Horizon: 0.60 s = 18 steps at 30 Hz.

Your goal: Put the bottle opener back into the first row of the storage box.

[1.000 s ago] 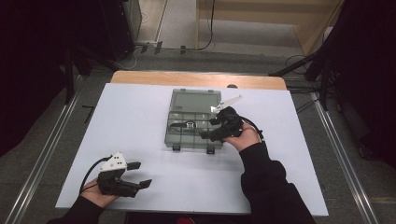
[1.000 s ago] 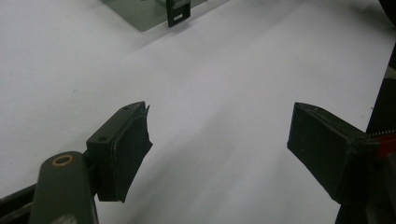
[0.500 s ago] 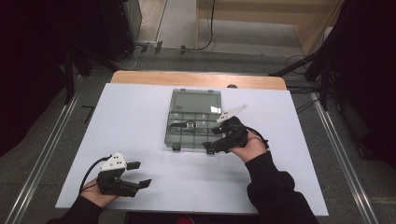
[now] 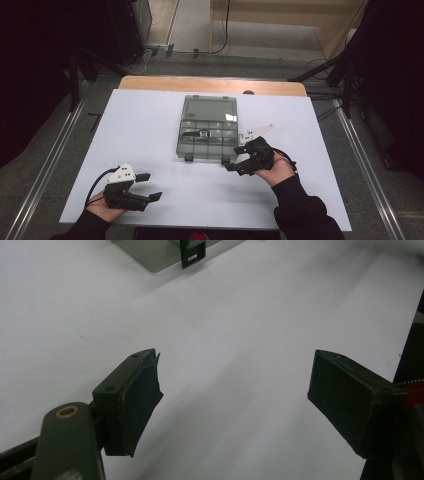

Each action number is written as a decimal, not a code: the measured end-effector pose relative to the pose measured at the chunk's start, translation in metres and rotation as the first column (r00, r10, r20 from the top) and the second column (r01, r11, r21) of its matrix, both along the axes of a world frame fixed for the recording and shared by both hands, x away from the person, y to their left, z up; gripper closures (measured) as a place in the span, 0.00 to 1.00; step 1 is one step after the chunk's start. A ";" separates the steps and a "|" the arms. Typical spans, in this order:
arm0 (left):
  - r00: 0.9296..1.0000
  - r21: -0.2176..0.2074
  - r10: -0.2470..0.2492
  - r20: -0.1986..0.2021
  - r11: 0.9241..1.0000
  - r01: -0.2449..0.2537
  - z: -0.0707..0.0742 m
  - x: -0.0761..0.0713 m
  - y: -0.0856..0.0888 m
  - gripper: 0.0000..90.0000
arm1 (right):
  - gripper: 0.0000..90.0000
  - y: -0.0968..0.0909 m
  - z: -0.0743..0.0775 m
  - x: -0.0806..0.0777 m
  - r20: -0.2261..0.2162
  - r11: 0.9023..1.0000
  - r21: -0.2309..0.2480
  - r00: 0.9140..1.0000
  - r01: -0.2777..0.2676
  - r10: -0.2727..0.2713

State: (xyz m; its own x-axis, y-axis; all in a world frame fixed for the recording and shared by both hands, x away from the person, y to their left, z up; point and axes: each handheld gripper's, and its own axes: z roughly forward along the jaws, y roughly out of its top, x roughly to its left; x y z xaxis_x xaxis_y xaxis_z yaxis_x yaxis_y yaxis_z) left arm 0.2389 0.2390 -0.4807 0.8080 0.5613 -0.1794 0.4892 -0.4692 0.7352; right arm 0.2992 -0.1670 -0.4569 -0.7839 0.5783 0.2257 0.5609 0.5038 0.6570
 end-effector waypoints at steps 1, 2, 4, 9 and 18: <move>1.000 -0.003 0.001 0.001 1.000 -0.001 0.000 0.000 0.000 0.23 | 0.29 -0.001 -0.001 -0.002 -0.001 1.000 0.000 1.000 0.001 -0.001; 1.000 -0.002 0.000 0.000 1.000 0.000 0.000 0.000 0.000 0.23 | 0.29 -0.003 -0.002 -0.003 -0.001 1.000 0.003 1.000 0.003 -0.003; 1.000 -0.002 0.002 -0.001 1.000 -0.002 0.000 0.000 0.000 0.23 | 0.29 -0.005 -0.004 -0.007 -0.002 1.000 0.009 1.000 0.009 -0.009; 1.000 -0.001 0.002 0.000 1.000 -0.002 0.000 0.000 0.000 0.23 | 0.29 -0.011 -0.011 -0.017 -0.007 1.000 0.012 1.000 0.007 -0.007; 1.000 -0.001 0.003 0.002 1.000 -0.003 0.000 0.000 0.000 0.23 | 0.28 -0.027 -0.025 -0.031 -0.008 0.999 0.012 0.999 0.039 -0.039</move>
